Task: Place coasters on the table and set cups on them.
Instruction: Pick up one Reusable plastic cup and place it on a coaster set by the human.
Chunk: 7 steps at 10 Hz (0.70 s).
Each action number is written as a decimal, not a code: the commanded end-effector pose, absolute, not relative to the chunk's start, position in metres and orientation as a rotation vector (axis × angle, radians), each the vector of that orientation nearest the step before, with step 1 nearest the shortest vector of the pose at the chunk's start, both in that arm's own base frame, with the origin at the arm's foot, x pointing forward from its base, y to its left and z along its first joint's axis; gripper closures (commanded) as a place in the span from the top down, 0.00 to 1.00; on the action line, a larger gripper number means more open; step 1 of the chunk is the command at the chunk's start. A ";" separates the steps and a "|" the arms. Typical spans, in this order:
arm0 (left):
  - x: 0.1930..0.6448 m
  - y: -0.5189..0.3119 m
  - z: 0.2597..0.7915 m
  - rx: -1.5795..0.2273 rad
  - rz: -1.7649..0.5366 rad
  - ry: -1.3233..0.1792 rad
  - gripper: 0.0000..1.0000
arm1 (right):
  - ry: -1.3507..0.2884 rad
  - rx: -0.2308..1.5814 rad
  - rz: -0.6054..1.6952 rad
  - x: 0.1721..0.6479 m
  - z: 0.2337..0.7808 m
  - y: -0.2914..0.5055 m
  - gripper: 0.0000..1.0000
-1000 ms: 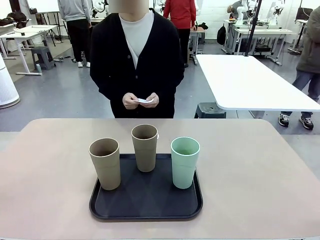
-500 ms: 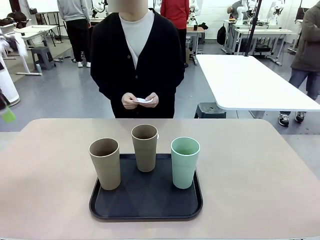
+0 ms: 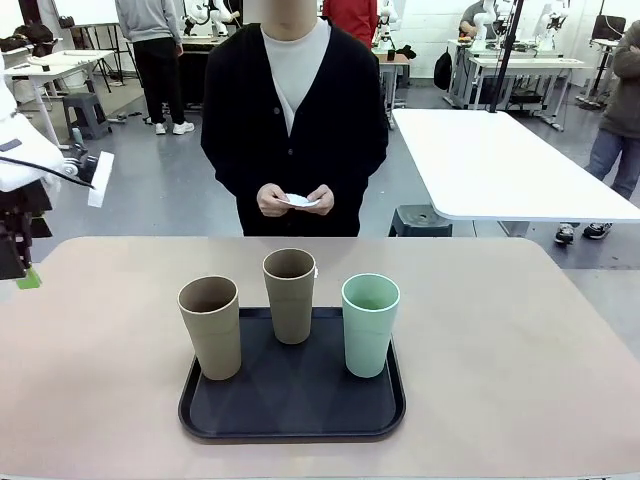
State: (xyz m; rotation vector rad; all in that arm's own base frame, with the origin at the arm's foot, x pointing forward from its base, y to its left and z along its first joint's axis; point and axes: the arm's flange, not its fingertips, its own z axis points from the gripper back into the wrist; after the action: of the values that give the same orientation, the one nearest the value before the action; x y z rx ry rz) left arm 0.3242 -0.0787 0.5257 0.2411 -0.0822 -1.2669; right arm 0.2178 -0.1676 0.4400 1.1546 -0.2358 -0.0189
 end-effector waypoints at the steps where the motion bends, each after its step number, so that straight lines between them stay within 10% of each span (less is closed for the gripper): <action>1: 0.327 -0.073 0.537 0.171 -1.208 -0.065 1.00 | -0.257 1.176 -0.006 0.219 0.440 -0.169 1.00; 7: 0.356 -0.015 0.483 -0.486 -1.590 -0.653 1.00 | -0.257 1.176 -0.006 0.219 0.440 -0.169 1.00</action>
State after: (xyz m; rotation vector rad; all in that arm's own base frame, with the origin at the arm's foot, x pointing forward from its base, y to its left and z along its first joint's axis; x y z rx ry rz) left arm 0.3515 -0.0177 0.4917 -0.2580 -0.5227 -1.4769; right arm 0.2177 -0.1678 0.4398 1.1541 -0.2360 -0.0193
